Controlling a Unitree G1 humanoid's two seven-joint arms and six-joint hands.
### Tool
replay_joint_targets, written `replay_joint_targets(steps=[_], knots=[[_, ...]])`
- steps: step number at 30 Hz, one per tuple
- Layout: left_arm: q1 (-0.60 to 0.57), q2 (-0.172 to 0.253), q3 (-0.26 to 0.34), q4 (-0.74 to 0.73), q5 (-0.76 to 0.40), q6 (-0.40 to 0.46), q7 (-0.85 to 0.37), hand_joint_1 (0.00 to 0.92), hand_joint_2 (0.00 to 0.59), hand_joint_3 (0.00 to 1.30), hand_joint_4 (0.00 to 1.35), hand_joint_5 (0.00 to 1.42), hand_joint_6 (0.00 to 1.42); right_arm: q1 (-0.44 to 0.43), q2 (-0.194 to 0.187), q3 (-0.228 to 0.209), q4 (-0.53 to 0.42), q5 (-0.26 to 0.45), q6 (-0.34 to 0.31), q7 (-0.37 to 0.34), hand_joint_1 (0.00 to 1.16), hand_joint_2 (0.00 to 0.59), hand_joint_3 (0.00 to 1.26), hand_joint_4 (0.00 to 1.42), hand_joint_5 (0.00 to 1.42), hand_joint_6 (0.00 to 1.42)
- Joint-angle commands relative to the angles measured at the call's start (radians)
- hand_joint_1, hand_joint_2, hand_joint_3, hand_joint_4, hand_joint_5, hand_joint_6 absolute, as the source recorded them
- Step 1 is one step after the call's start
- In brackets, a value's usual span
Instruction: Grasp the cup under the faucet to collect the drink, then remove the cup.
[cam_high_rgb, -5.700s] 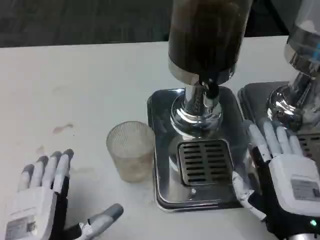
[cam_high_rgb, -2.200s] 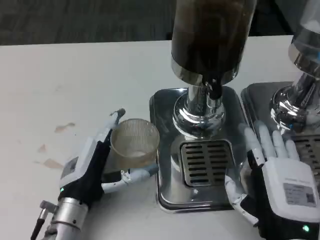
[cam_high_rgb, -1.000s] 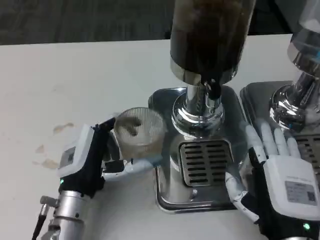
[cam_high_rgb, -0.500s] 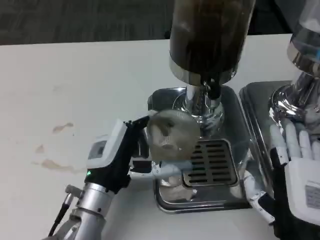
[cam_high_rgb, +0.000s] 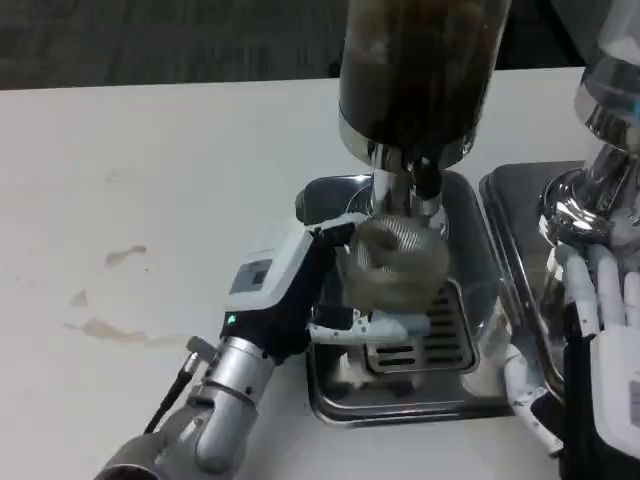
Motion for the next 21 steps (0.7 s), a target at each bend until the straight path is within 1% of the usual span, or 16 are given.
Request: replay_joint_targets(steps=[1,7,14,16,17,18,20,21], knots=[[-0.069,-0.029,-0.019,0.022,0.009,0.021,0.003,0.576,0.0,0.78,0.93,1.1,1.22,0.012,0.006,-0.001,-0.024,-0.019,0.01,-0.011,0.25,0.535,0.07,0.0,0.0,0.0],[-0.074,-0.052,-0.038,0.046,0.021,0.057,0.03,0.572,0.0,0.78,0.94,1.1,1.23,0.02,0.006,-0.003,-0.037,-0.017,0.015,-0.007,0.24,0.535,0.06,0.0,0.0,0.0],[-0.048,-0.041,-0.057,0.058,0.034,0.071,0.042,0.577,0.0,0.79,0.93,1.1,1.21,0.018,0.008,-0.004,-0.03,-0.007,0.012,-0.007,0.24,0.533,0.06,0.0,0.0,0.0],[-0.042,-0.032,-0.066,0.058,0.043,0.072,0.046,0.568,0.0,0.74,0.86,1.06,1.16,0.014,0.007,-0.004,-0.027,-0.005,0.01,-0.007,0.24,0.532,0.06,0.0,0.0,0.0],[-0.038,-0.026,-0.065,0.058,0.04,0.072,0.045,0.545,0.006,0.65,0.78,0.98,1.09,0.013,0.007,-0.004,-0.025,-0.005,0.01,-0.006,0.24,0.532,0.06,0.0,0.0,0.0],[-0.036,-0.022,-0.064,0.059,0.037,0.071,0.042,0.509,0.022,0.59,0.74,0.92,1.01,0.01,0.006,-0.004,-0.023,-0.003,0.008,-0.005,0.24,0.531,0.06,0.0,0.0,0.0],[-0.034,-0.017,-0.064,0.058,0.034,0.07,0.039,0.445,0.032,0.5,0.68,0.88,0.94,0.005,0.005,-0.003,-0.018,0.0,0.005,-0.002,0.24,0.531,0.06,0.0,0.0,0.0],[-0.034,-0.016,-0.067,0.057,0.036,0.07,0.04,0.382,0.034,0.4,0.59,0.82,0.86,0.003,0.004,-0.003,-0.016,0.001,0.003,-0.001,0.24,0.531,0.06,0.0,0.0,0.0]])
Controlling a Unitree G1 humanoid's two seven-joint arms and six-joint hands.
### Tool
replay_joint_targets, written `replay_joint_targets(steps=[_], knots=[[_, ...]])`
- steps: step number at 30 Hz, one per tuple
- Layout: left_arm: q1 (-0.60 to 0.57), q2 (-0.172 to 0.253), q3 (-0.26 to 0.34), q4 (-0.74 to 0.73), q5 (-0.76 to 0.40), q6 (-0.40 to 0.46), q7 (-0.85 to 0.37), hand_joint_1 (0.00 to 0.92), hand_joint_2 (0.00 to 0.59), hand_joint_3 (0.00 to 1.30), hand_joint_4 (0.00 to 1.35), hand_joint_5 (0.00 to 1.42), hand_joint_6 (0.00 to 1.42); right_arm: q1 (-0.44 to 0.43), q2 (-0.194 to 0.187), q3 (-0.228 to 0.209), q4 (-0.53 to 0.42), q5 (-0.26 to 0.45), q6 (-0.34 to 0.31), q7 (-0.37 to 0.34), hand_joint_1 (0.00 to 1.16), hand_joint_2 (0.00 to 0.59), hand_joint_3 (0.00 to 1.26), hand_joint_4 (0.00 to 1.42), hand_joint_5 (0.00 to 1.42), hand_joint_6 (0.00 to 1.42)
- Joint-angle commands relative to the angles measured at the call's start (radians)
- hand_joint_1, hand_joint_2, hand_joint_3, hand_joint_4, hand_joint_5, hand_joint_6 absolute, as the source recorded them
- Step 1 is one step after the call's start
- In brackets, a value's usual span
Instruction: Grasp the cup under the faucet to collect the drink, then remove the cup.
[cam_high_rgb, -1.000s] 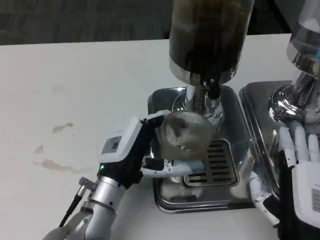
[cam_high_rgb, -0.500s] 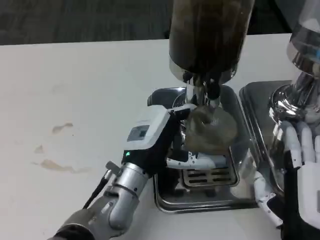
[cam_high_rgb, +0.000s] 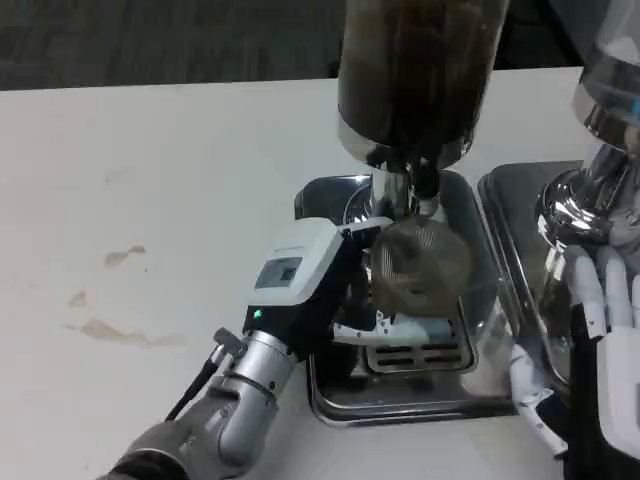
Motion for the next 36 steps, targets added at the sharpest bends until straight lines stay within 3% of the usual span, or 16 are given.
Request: replay_joint_targets(steps=[1,6,9,11,13,18,31,33,36], knots=[[0.014,0.018,-0.012,0.005,0.007,0.007,0.008,0.336,0.045,0.32,0.47,0.76,0.82,-0.012,0.001,-0.002,0.004,0.004,-0.009,-0.001,0.24,0.53,0.06,0.0,0.0,0.0],[0.016,0.016,-0.027,0.002,0.012,0.008,0.009,0.254,0.03,0.19,0.35,0.69,0.74,-0.021,0.0,-0.004,0.011,0.011,-0.013,-0.001,0.24,0.526,0.06,0.0,0.0,0.0],[0.019,0.015,-0.027,-0.001,0.005,-0.001,0.012,0.184,0.009,0.15,0.27,0.58,0.58,-0.023,-0.001,-0.006,0.012,0.014,-0.013,0.0,0.24,0.523,0.06,0.0,0.0,0.0],[0.023,0.021,-0.023,-0.006,-0.002,-0.014,0.015,0.09,0.0,0.11,0.2,0.49,0.44,-0.023,-0.001,-0.007,0.013,0.015,-0.014,0.0,0.24,0.522,0.06,0.0,0.0,0.0],[0.028,0.025,-0.016,-0.011,-0.01,-0.025,0.017,0.041,0.0,0.1,0.17,0.47,0.41,-0.023,-0.001,-0.007,0.017,0.019,-0.017,0.0,0.24,0.521,0.06,0.0,0.0,0.0],[0.052,0.042,0.011,-0.034,-0.034,-0.072,0.037,0.001,0.0,0.08,0.15,0.43,0.37,-0.033,0.001,-0.005,0.026,0.023,-0.022,0.0,0.23,0.52,0.06,0.0,0.0,0.0],[0.097,0.084,0.102,-0.077,-0.123,-0.15,0.007,0.0,0.0,0.05,0.12,0.36,0.29,-0.063,-0.013,-0.013,0.055,0.039,-0.04,0.003,0.23,0.519,0.06,0.0,0.0,0.0],[0.108,0.098,0.122,-0.094,-0.147,-0.168,-0.02,0.0,0.0,0.02,0.02,0.23,0.18,-0.066,-0.016,-0.008,0.057,0.032,-0.041,0.0,0.23,0.519,0.06,0.0,0.0,0.0],[0.138,0.139,0.157,-0.148,-0.193,-0.216,-0.09,0.0,0.0,0.0,0.0,0.12,0.04,-0.072,-0.023,-0.006,0.065,0.033,-0.047,0.003,0.23,0.519,0.06,0.0,0.0,0.0]])
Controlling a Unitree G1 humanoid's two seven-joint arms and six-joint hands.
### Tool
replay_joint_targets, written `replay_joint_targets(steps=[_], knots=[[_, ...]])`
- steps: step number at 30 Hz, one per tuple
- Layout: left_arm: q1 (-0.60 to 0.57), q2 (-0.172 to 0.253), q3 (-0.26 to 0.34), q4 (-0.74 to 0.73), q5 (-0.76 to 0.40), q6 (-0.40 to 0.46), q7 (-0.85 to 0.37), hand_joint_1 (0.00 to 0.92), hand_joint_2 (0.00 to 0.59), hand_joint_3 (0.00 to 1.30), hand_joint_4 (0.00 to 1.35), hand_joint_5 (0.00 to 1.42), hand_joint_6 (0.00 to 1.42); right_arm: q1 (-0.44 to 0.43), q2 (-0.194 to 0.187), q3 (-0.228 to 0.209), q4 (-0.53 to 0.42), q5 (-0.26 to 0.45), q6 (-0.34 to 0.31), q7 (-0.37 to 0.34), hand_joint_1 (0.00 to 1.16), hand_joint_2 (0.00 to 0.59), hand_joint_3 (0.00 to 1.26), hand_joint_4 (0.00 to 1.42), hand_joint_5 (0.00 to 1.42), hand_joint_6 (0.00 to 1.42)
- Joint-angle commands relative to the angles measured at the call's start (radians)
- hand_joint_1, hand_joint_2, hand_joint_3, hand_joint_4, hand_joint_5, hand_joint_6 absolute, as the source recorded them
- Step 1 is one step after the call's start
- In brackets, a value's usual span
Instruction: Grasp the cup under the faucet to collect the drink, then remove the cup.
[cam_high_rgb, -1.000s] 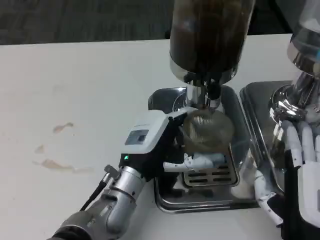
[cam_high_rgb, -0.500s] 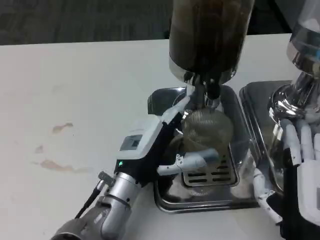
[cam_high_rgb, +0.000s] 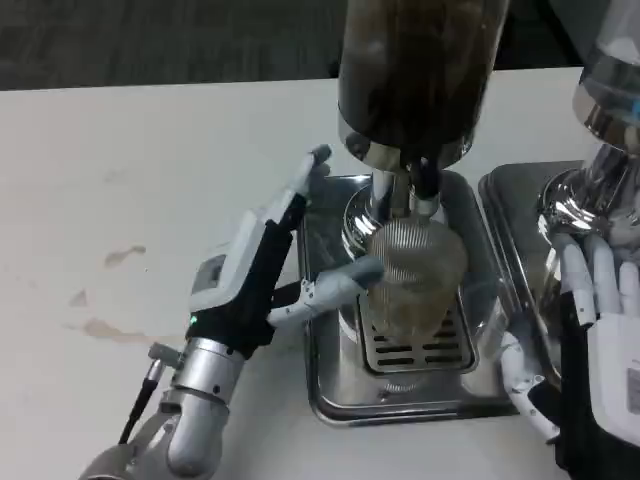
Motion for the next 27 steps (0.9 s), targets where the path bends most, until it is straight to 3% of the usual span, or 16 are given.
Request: replay_joint_targets(steps=[1,3,6,10,12,16,22,27], knots=[[0.046,0.055,0.049,-0.077,-0.063,-0.07,-0.096,0.0,0.0,0.0,0.0,0.08,0.01,-0.014,-0.018,0.001,0.018,-0.004,-0.017,0.002,0.23,0.519,0.06,0.0,0.0,0.0],[0.07,0.072,0.08,-0.114,-0.119,-0.102,-0.175,0.0,0.006,0.0,0.0,0.0,0.0,-0.022,-0.024,0.001,0.022,-0.002,-0.021,0.005,0.23,0.519,0.06,0.0,0.0,0.0],[0.106,0.091,0.119,-0.17,-0.22,-0.141,-0.322,0.0,0.029,0.0,0.0,0.0,0.0,-0.029,-0.033,-0.002,0.028,0.003,-0.027,0.011,0.23,0.519,0.06,0.0,0.0,0.0],[0.159,0.096,0.172,-0.3,-0.519,-0.127,-0.663,0.0,0.045,0.0,0.0,0.0,0.0,-0.04,-0.04,-0.003,0.038,0.011,-0.035,0.018,0.23,0.519,0.06,0.0,0.0,0.0],[0.191,0.088,0.194,-0.396,-0.703,-0.053,-0.845,0.0,0.048,0.0,0.0,0.0,0.0,-0.043,-0.039,-0.001,0.041,0.013,-0.036,0.019,0.23,0.519,0.06,0.0,0.0,0.0],[0.227,0.081,0.243,-0.557,-0.947,0.13,-1.126,0.0,0.051,0.0,0.0,0.0,0.0,-0.047,-0.034,-0.001,0.048,0.019,-0.038,0.02,0.23,0.519,0.06,0.0,0.0,0.0],[0.235,0.077,0.285,-0.785,-1.103,0.388,-1.364,0.0,0.049,0.0,0.0,0.0,0.0,-0.058,-0.033,-0.003,0.064,0.027,-0.043,0.015,0.23,0.519,0.06,0.0,0.0,0.0],[0.221,0.064,0.32,-0.894,-1.146,0.531,-1.448,0.0,0.044,0.0,0.0,0.0,0.0,-0.065,-0.029,-0.001,0.075,0.03,-0.044,0.007,0.23,0.519,0.06,0.0,0.0,0.0]])
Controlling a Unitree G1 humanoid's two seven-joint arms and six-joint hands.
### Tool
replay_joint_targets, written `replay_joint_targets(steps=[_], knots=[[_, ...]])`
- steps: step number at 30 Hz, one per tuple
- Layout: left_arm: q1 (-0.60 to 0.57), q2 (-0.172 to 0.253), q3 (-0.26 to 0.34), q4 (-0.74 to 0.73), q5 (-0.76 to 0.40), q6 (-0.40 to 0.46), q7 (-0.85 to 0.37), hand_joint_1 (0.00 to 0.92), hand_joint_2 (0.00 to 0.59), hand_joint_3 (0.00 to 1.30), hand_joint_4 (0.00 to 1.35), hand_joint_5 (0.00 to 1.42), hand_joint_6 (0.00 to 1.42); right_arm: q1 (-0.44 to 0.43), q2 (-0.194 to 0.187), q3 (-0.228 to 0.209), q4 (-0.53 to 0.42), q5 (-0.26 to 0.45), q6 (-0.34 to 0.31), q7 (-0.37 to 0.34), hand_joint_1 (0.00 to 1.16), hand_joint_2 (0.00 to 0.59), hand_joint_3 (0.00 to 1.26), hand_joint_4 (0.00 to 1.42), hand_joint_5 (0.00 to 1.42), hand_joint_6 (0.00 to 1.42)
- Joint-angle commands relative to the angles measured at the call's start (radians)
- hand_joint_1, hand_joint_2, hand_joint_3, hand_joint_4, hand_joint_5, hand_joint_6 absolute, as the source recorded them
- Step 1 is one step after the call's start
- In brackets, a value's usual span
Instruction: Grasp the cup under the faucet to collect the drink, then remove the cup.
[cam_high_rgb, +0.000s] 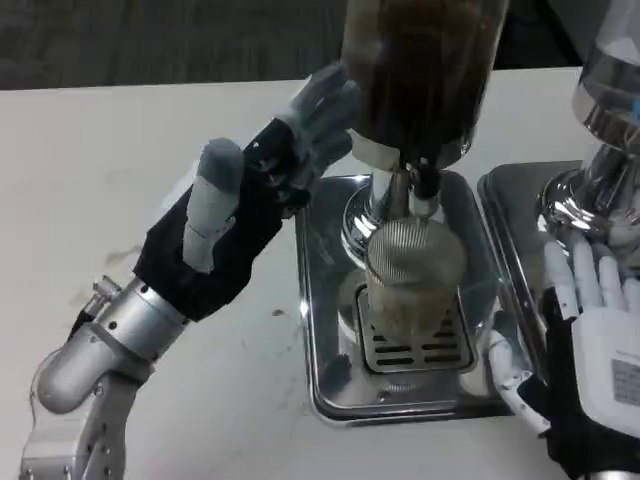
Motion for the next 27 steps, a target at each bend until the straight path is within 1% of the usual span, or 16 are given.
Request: replay_joint_targets(steps=[1,6,8,11,16,22,24,27], knots=[[-0.014,-0.007,0.032,-0.084,-0.019,0.104,-0.057,0.0,0.043,0.0,0.0,0.0,0.0,-0.012,0.006,-0.001,0.012,0.007,-0.008,-0.011,0.23,0.519,0.06,0.0,0.0,0.0],[-0.034,-0.026,0.049,-0.108,0.009,0.151,-0.089,0.0,0.042,0.0,0.0,0.0,0.0,-0.014,0.012,-0.002,0.019,0.011,-0.008,-0.017,0.23,0.519,0.06,0.0,0.0,0.0],[-0.045,-0.039,0.044,-0.121,0.009,0.174,-0.106,0.0,0.041,0.0,0.0,0.0,0.0,-0.012,0.016,-0.003,0.02,0.013,-0.007,-0.019,0.23,0.519,0.06,0.0,0.0,0.0],[-0.099,-0.049,0.027,-0.123,0.037,0.197,-0.136,0.0,0.041,0.0,0.0,0.0,0.0,-0.011,0.016,-0.005,0.021,0.017,-0.011,-0.02,0.23,0.519,0.06,0.0,0.0,0.0],[-0.156,-0.071,0.022,-0.103,0.07,0.217,-0.163,0.0,0.041,0.0,0.0,0.0,0.0,-0.006,0.022,-0.004,0.016,0.019,-0.003,-0.026,0.23,0.519,0.06,0.0,0.0,0.0],[-0.21,-0.096,0.013,-0.08,0.118,0.201,-0.183,0.0,0.041,0.0,0.0,0.0,0.0,0.007,0.031,-0.006,0.011,0.02,-0.006,-0.04,0.23,0.519,0.06,0.0,0.0,0.0],[-0.233,-0.112,0.009,-0.054,0.135,0.193,-0.185,0.0,0.041,0.0,0.0,0.0,0.0,0.012,0.033,-0.007,0.008,0.019,-0.005,-0.041,0.23,0.519,0.06,0.0,0.0,0.0],[-0.255,-0.124,0.007,-0.008,0.174,0.168,-0.178,0.0,0.041,0.0,0.0,0.0,0.0,0.018,0.037,-0.008,0.002,0.018,-0.003,-0.043,0.23,0.519,0.06,0.0,0.0,0.0]])
